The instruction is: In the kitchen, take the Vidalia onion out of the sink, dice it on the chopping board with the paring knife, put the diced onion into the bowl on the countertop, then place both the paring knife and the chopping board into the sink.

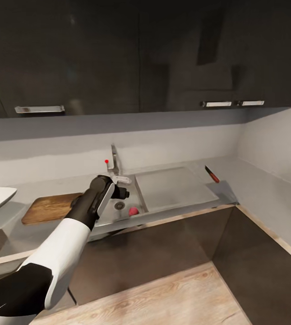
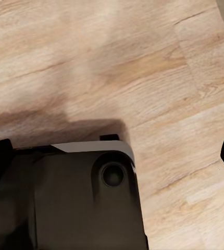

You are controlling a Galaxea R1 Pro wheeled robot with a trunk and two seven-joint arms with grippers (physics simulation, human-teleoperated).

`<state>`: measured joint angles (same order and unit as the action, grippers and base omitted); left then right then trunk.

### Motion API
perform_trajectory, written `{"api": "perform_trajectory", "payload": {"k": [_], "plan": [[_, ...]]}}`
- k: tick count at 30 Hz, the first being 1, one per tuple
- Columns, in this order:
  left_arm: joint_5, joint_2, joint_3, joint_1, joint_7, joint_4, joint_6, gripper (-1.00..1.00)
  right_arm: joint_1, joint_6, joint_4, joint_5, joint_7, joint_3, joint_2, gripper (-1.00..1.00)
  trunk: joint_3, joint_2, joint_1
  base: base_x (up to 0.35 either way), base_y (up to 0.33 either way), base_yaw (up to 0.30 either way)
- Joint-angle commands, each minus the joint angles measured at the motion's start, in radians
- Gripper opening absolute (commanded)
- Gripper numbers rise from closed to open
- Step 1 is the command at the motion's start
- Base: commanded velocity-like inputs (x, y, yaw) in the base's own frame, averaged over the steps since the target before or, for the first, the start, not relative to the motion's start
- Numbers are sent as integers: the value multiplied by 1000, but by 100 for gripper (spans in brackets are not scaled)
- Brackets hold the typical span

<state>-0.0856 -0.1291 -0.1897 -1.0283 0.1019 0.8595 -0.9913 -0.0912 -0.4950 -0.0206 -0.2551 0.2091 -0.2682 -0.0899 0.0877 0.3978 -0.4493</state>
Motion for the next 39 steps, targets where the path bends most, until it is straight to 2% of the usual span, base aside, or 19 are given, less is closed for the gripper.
{"api": "perform_trajectory", "payload": {"k": [1,16,24,31,39], "plan": [[-9,0,-2,-1,10,-1,-2,100,-1,-2,1,-11,6,-6,0,100,2,2,-1,32,-25,0],[-9,0,-1,-1,10,-60,17,100,-1,-2,1,-10,6,-6,1,100,2,2,-1,4,-91,0],[-9,0,-1,-1,10,-110,59,100,-1,-2,1,-11,7,-6,1,100,2,2,-1,0,-3,0],[-9,-1,-1,-1,9,-197,144,100,-1,-2,1,-11,7,-6,1,100,4,2,-1,0,0,0],[-9,-5,-1,-1,9,-222,159,100,-1,-2,1,-11,8,-6,0,100,13,2,-1,0,0,0]]}}
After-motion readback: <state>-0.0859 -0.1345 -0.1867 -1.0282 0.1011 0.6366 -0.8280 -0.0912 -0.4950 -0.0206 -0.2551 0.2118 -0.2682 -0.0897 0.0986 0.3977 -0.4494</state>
